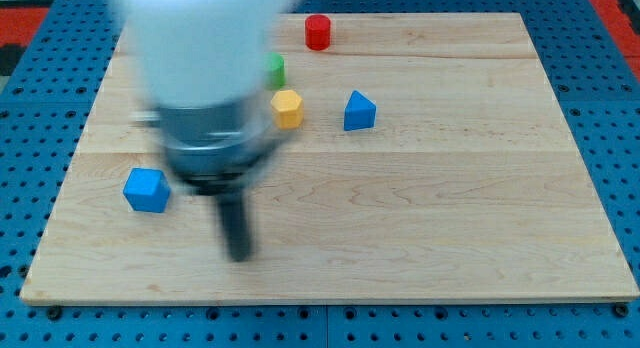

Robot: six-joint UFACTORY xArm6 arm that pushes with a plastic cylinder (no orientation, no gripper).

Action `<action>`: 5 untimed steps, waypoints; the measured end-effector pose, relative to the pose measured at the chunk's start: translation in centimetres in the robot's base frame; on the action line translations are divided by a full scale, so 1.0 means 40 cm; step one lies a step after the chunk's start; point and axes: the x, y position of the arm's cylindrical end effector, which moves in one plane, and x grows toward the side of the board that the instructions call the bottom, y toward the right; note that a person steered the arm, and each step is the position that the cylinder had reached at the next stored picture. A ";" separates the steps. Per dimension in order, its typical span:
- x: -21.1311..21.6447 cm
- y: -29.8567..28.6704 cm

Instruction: Place the cube right to the triangle

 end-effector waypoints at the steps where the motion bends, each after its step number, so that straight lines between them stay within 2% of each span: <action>1: -0.042 -0.344; 2: -0.126 -0.307; 4: -0.130 0.032; 5: -0.131 -0.108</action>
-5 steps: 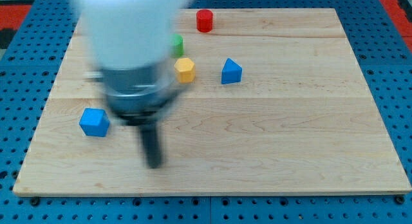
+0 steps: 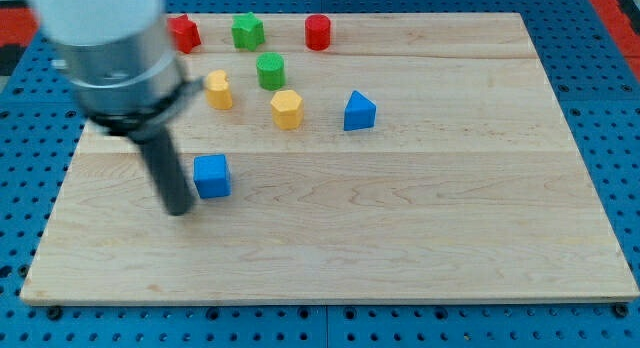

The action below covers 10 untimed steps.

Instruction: Place the cube right to the triangle

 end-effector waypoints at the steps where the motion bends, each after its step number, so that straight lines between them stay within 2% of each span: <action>1: -0.024 -0.050; 2: -0.046 0.086; 3: -0.029 0.354; 5: 0.018 0.715; 6: 0.021 0.533; 7: 0.016 0.244; 8: -0.064 0.214; 9: -0.113 0.340; 10: -0.117 0.417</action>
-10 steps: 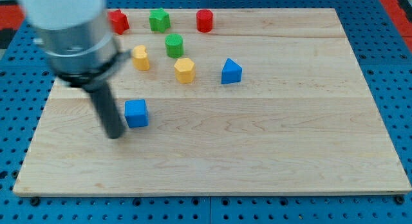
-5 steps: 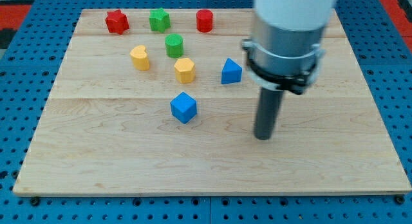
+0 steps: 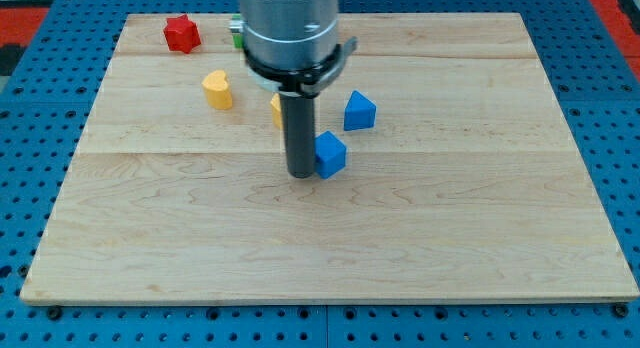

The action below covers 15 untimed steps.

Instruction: Place the cube right to the triangle

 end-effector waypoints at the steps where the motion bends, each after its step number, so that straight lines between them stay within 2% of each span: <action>1: -0.006 0.048; 2: -0.048 0.110; 3: -0.054 0.039; 4: -0.057 0.092; 5: -0.068 0.250; 6: -0.077 0.328; 7: -0.101 0.344; 8: 0.037 0.344; 9: 0.038 0.205; 10: -0.117 0.101; 12: -0.131 0.289; 13: -0.132 0.281; 14: -0.054 0.415; 15: -0.093 0.420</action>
